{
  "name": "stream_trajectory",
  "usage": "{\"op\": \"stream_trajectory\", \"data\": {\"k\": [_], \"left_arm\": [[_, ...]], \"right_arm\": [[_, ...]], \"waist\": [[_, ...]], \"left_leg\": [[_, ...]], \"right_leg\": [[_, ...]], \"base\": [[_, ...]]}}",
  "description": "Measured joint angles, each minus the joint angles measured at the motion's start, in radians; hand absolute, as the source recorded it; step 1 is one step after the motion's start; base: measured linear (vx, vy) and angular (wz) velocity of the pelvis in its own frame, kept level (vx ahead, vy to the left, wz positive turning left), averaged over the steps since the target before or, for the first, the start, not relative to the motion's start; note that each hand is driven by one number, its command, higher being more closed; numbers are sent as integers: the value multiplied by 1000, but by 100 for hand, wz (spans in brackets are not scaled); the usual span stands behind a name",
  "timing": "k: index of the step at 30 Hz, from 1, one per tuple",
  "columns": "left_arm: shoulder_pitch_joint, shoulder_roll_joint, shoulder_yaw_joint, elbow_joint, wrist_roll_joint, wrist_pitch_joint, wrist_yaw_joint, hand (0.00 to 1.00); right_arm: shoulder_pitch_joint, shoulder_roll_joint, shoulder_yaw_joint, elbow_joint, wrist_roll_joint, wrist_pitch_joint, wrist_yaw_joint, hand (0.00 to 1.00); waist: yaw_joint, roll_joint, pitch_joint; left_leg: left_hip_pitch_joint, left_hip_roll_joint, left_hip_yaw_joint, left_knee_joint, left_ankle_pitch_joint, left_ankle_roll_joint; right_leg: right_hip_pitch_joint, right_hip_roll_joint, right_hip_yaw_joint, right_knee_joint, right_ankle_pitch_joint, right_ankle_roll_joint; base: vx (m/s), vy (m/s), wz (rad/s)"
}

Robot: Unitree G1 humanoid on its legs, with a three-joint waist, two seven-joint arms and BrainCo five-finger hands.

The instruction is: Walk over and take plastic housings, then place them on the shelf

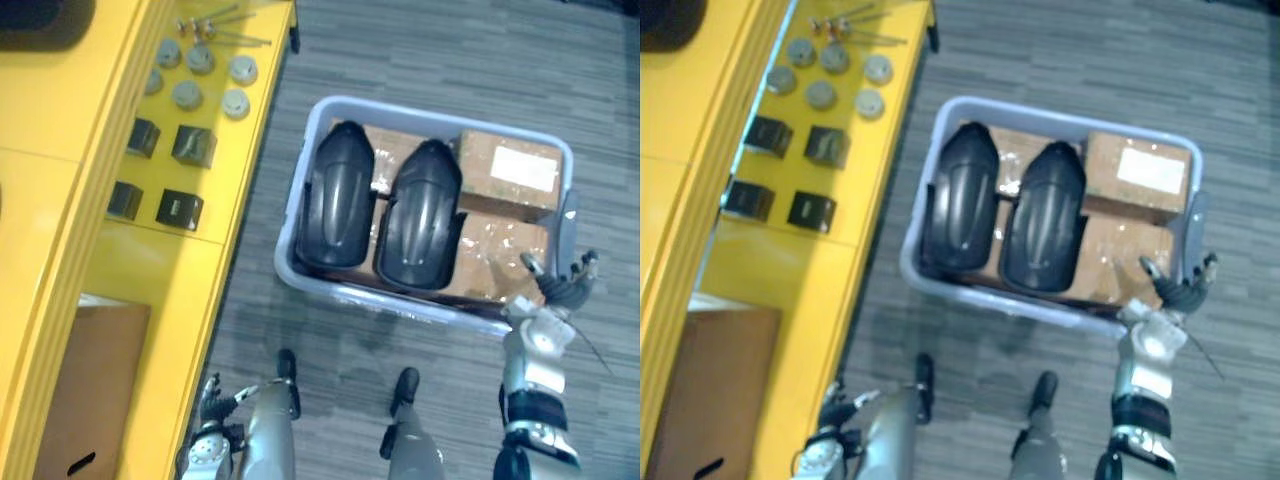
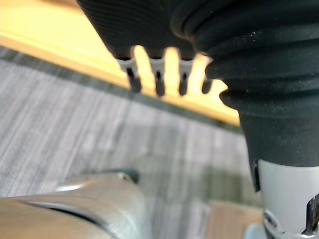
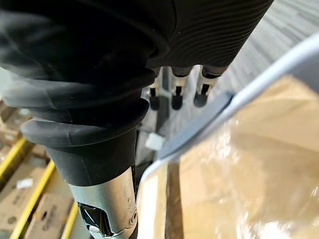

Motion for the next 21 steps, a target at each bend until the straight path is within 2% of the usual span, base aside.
{"op": "stream_trajectory", "data": {"k": [5,10,21], "left_arm": [[0,6,9,39,2,11,17,0],[0,5,34,82,8,43,23,0],[0,8,30,79,6,40,22,0]], "right_arm": [[-19,5,46,-31,-30,12,-19,0],[-36,23,75,-78,-87,12,-22,0],[-35,60,156,-115,-115,11,-13,0]], "waist": [[10,-2,3],[18,-11,7],[25,-17,10]], "left_leg": [[-6,0,-6,8,0,0],[-4,1,-6,8,0,0],[-5,0,-9,8,3,1]], "right_leg": [[0,0,0,3,0,0],[0,1,1,3,0,0],[0,2,2,3,-1,-1]], "base": [[-49,-7,2],[-71,-18,-1],[-77,-23,-1]]}}
